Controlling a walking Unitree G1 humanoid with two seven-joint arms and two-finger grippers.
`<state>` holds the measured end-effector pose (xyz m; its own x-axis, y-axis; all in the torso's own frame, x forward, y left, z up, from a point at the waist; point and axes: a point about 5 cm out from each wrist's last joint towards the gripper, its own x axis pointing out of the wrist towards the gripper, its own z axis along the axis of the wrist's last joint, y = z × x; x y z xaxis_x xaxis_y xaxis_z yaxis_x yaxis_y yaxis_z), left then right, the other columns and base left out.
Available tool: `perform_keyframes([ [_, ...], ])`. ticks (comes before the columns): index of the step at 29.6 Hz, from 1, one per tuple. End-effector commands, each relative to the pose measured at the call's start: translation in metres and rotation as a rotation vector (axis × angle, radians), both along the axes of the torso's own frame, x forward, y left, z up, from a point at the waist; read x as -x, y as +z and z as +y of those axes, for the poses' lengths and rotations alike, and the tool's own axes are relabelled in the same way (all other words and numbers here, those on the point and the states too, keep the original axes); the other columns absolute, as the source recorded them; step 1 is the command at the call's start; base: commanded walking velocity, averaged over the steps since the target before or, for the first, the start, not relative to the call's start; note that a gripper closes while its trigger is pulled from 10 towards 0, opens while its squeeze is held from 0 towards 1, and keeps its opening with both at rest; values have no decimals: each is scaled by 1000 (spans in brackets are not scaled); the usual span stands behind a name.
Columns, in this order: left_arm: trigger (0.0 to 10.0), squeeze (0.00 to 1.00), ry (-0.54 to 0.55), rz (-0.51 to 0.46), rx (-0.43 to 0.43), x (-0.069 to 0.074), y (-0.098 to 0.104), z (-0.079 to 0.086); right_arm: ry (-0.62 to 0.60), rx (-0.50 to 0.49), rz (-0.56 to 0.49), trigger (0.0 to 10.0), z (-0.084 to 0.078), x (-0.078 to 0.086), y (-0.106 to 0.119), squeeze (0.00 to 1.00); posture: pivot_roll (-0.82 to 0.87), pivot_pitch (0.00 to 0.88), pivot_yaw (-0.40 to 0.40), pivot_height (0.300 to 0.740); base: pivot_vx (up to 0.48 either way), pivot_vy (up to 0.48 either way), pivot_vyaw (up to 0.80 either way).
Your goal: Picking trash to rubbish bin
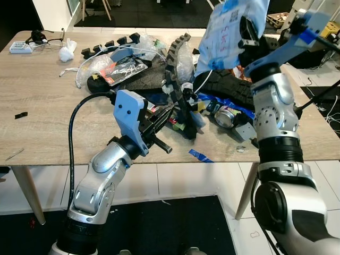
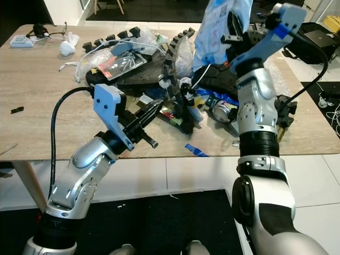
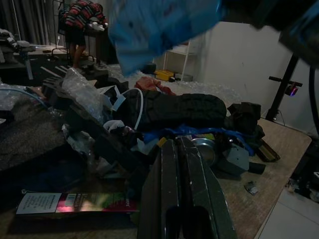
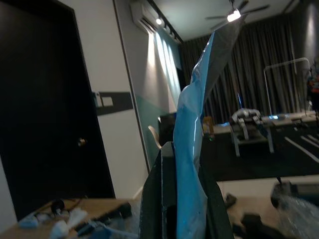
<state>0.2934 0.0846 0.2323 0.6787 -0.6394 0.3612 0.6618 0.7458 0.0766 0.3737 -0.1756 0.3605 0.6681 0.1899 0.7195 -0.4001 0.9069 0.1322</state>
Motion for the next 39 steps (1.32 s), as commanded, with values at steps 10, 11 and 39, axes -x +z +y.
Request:
perform_keyframes([
  [10,10000,0,532,67,32,-21,-14,65,129,252,36,0,22,29,-24,0,-10,157,-44,740,0,0,0],
  [11,10000,0,581,77,17,-21,-16,71,104,296,35,0,23,31,-29,0,-10,157,-44,740,0,0,0],
  [39,10000,0,799,-30,57,-9,-1,89,-152,526,29,10000,35,48,-68,0,4,151,-57,740,0,0,-162],
])
